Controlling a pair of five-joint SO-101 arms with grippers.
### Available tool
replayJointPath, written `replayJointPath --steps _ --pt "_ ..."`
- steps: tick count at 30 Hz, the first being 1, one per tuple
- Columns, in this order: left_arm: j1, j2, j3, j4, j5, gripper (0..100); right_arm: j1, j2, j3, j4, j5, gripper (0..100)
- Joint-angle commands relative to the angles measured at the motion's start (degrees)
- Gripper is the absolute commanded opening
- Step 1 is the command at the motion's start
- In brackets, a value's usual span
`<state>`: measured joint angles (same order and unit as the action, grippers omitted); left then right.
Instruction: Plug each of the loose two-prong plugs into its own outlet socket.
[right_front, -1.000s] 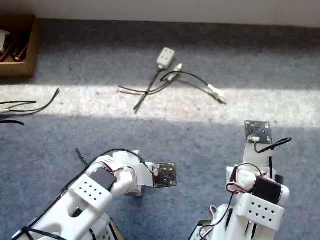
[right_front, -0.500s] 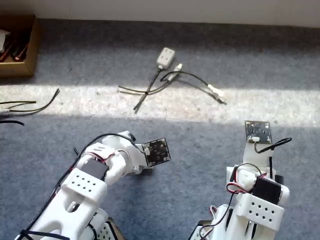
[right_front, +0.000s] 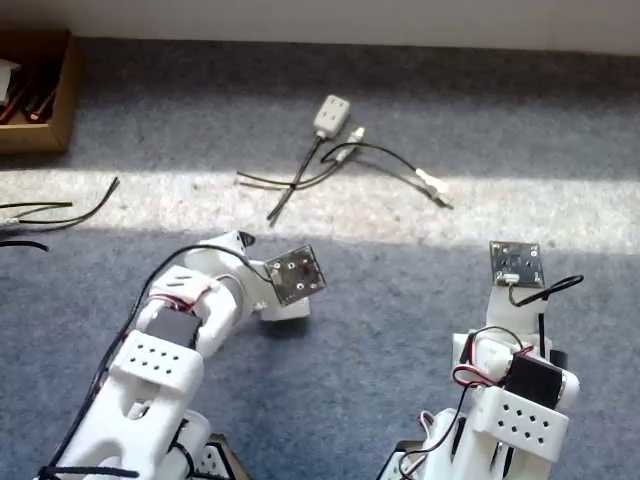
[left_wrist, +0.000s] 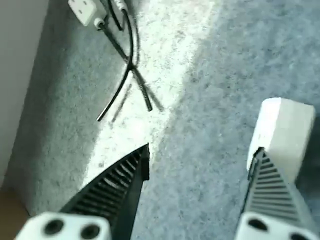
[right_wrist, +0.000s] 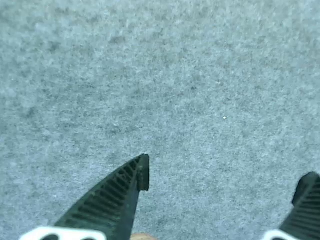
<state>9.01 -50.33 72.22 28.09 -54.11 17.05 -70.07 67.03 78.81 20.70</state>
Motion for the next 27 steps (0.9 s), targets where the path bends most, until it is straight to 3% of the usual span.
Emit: replayJointPath --steps 1,5,8,12,14,19,22,24,27 --pt "-4.1 4.5 -3.3 -5.5 -2.0 30 -0.4 0.7 -1.5 0.6 0.7 43.3" --pt "-7.3 18.2 -9.0 -9.5 -1.8 30 -0.4 0.7 -1.5 0.7 0.7 43.3" --pt "-8.3 29.6 -16.8 -8.7 4.2 29 -0.4 0.7 -1.5 0.7 0.7 43.3" --pt "-5.8 34.2 -26.9 11.8 6.8 29 -0.5 0.7 -1.4 0.6 0.7 43.3" --pt "-3.0 31.2 -29.8 21.9 6.8 29 -1.0 0.8 -1.4 0.6 0.7 43.3" --pt "3.3 13.2 -31.9 38.1 6.9 29 -2.4 0.8 -1.4 0.6 0.7 43.3" --pt "10.6 1.7 -30.5 50.4 6.9 29 -2.4 0.8 -1.4 0.6 0.7 43.3" --pt "14.0 -3.1 -25.8 51.8 6.9 29 -2.4 0.8 -1.4 0.6 0.7 43.3" --pt "14.4 -4.3 -16.3 44.4 6.8 29 -2.2 0.8 -1.4 0.6 0.7 43.3"
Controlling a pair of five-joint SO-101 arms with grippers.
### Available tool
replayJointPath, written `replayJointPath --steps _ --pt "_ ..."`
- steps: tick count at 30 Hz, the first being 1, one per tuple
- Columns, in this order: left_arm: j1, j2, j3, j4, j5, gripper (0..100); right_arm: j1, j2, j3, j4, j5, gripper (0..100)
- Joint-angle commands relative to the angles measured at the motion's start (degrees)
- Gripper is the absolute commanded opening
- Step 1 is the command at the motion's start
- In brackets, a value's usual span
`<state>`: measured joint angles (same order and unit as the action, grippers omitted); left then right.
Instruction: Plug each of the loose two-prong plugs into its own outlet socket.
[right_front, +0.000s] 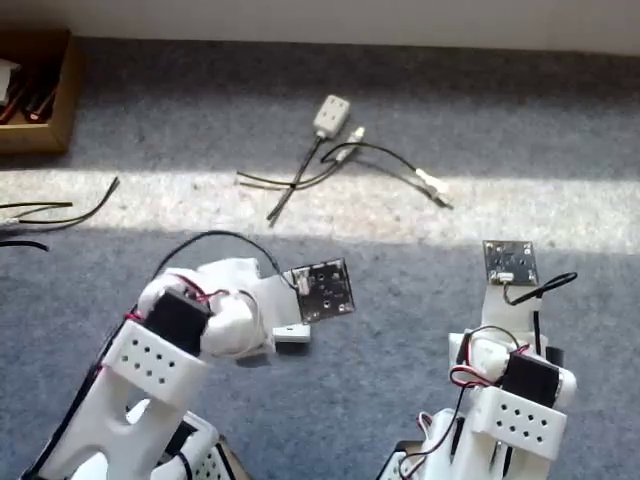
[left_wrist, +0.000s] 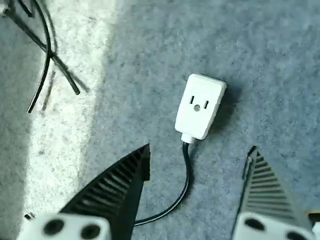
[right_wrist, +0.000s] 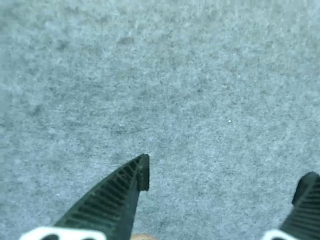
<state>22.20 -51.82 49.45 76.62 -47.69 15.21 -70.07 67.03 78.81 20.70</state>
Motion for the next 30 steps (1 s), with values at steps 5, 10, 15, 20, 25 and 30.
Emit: replayJointPath --steps 5,10,15,20,25,30 --pt "-2.1 -2.8 17.3 -20.0 -3.4 29 -0.4 0.8 -1.4 0.6 0.7 43.3" --pt "-5.5 -2.4 19.8 -26.7 -7.1 29 -0.4 0.8 -1.4 0.7 0.7 43.3" --pt "-5.8 6.5 18.9 -32.6 -7.2 29 -0.4 0.8 -1.4 0.7 0.7 43.3" --pt "-8.9 21.1 10.5 -37.1 -7.1 29 -0.4 0.8 -1.4 0.7 0.7 43.3" --pt "-12.2 34.0 -0.3 -37.3 -7.1 29 -0.4 0.8 -1.4 0.7 0.7 43.3" --pt "-13.2 36.6 -8.0 -37.0 -7.1 29 -0.6 0.8 -1.3 0.7 0.7 43.3"
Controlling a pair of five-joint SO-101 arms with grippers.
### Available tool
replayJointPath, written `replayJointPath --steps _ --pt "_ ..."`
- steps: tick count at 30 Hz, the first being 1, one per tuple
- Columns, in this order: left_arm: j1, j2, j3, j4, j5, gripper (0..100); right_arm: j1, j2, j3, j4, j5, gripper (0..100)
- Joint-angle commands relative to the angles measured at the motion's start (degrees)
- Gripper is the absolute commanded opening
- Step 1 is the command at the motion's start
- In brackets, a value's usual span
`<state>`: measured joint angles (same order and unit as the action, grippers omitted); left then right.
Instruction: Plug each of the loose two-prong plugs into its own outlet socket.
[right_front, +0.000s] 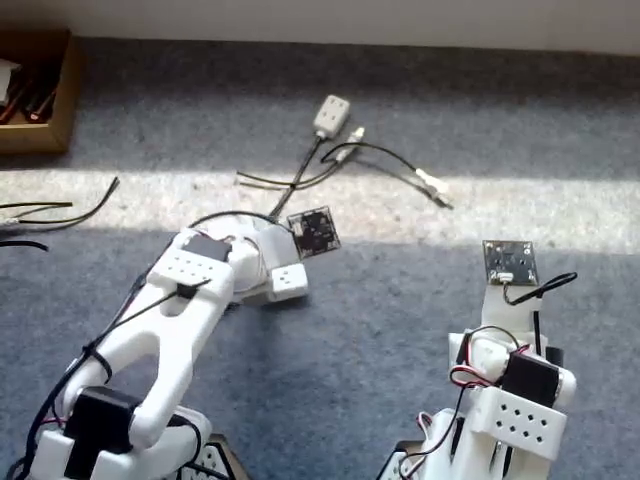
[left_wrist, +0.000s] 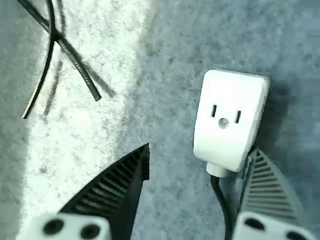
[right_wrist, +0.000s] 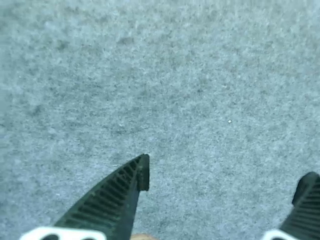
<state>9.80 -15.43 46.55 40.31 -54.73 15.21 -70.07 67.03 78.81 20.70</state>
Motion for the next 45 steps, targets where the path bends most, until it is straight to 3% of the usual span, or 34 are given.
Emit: replayJointPath --steps 1,10,24,34,40,45 --pt "-0.8 0.3 -5.9 -0.7 -0.1 29 -0.7 0.8 -1.3 0.7 0.7 43.3" --pt "-0.8 3.3 -8.6 -0.2 -0.3 23 -0.7 0.8 -1.3 0.7 0.7 43.3" --pt "-6.4 28.8 -27.4 0.2 -0.1 23 -0.5 0.8 -1.3 0.7 0.7 43.3" --pt "-2.1 29.0 -29.7 3.4 2.9 23 -0.6 0.8 -1.3 0.7 0.7 43.3" --pt "5.3 29.0 -27.8 13.0 2.9 22 -0.7 0.8 -0.6 0.6 0.7 43.3" --pt "6.4 29.0 -27.6 5.9 6.2 23 -0.5 0.8 -0.6 0.6 0.7 43.3"
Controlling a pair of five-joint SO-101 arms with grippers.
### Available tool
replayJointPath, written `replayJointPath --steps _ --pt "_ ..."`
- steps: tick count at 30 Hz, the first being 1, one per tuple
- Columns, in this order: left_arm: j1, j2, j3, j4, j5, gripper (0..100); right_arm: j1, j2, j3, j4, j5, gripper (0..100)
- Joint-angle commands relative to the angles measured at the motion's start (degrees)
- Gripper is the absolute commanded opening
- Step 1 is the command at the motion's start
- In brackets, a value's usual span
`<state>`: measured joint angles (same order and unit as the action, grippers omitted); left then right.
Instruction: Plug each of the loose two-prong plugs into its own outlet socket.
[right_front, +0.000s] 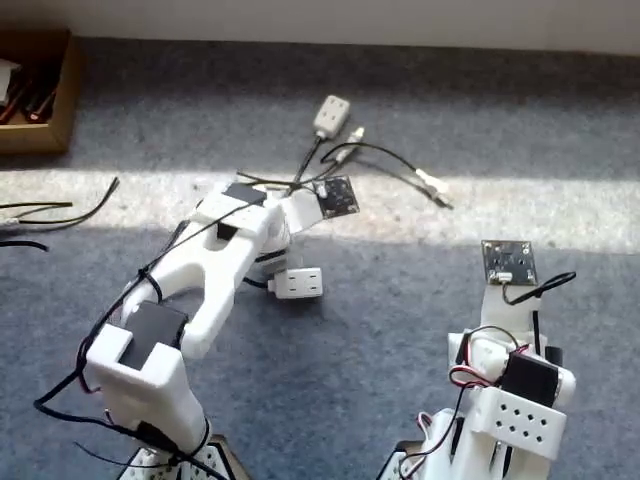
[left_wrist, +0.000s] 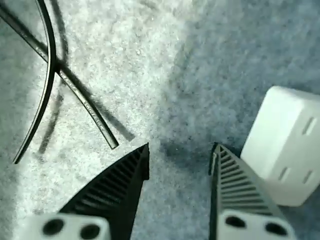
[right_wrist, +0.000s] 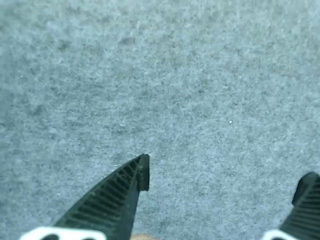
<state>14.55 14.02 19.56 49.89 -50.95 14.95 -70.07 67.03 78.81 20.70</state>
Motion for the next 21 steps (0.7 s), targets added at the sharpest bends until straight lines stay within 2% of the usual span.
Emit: replayJointPath --steps 1,4,6,9,12,14,17,21 --pt "0.2 -0.5 -2.2 -5.0 3.0 23 -0.2 0.8 -0.6 0.6 0.7 43.3" --pt "-4.8 0.0 -9.2 -4.4 3.2 23 -0.2 0.8 -0.5 0.6 0.8 43.3" --pt "-7.9 -0.4 -14.5 -0.4 3.3 23 -0.4 0.8 -0.5 0.5 0.8 43.3" --pt "-8.7 -0.6 -25.1 14.4 3.4 23 -0.4 0.8 -0.5 0.5 0.8 43.3" --pt "-4.4 -0.6 -33.1 32.6 3.3 23 -0.4 0.8 -0.5 0.5 0.8 43.3" --pt "-0.8 -0.5 -34.8 39.5 3.1 23 -0.4 0.8 -0.5 0.5 0.8 43.3" --pt "3.0 -0.3 -30.2 39.6 2.1 22 -0.4 0.8 -0.5 0.4 0.8 43.3" --pt "5.4 -0.5 -17.6 32.7 -4.4 22 -0.4 0.8 -0.5 0.3 0.8 43.3"
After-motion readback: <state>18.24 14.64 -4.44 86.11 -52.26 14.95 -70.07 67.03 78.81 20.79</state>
